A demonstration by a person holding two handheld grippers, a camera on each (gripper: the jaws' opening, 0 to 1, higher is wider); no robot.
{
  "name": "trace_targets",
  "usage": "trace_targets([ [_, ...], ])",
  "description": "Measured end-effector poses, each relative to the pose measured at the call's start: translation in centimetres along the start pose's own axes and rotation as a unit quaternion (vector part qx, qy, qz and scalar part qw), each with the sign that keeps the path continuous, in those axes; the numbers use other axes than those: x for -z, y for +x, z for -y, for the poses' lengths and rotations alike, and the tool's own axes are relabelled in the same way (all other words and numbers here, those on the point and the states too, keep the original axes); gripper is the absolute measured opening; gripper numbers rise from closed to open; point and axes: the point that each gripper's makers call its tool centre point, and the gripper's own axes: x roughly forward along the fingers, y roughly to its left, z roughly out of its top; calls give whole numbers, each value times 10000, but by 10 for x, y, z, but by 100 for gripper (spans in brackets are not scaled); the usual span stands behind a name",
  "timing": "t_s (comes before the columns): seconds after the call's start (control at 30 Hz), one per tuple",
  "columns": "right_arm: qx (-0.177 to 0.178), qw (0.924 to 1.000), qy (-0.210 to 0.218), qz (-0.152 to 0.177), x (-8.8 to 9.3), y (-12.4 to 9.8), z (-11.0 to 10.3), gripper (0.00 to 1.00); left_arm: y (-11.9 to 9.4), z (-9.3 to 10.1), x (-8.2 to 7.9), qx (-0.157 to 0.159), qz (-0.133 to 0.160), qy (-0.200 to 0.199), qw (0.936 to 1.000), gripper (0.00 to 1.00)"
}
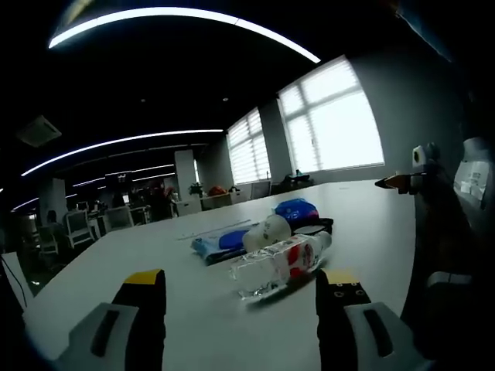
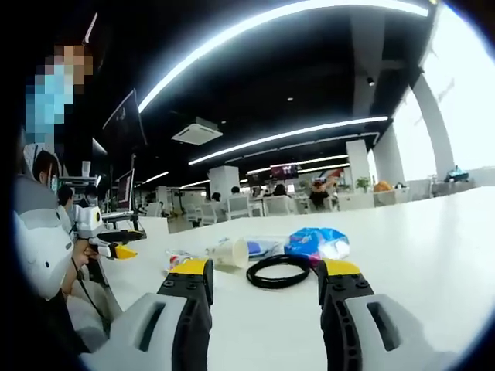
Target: Arrange the tabletop items into an orderly group along one side of the table until the central work area is clear of visible clutter.
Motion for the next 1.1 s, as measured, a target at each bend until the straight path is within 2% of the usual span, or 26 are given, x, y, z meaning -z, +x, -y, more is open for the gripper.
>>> trace_targets([
  [0.17, -140, 9998, -68, -101, 2, 8, -6, 56, 5, 2, 1, 70, -69, 134, 9999, 78],
  [0.47, -313, 9992, -103, -214, 8, 17, -14, 55, 12, 10, 7, 255, -266, 323, 9988, 73],
  [0.63, -403, 9988, -88, -249, 11, 22, -18, 55, 14, 12, -1, 320, -168, 440, 9984, 73],
  [0.83, -501, 9981, -121, -350, 15, 28, -22, 54, 19, 13, 0, 378, -207, 643, 9970, 72],
  [1.0, -581, 9976, -109, -368, 16, 31, -26, 53, 22, 17, 2, 478, -216, 808, 9954, 65],
  [1.1, -614, 9972, -148, -408, 17, 33, -27, 52, 24, 21, -1, 543, -90, 897, 9944, 61],
])
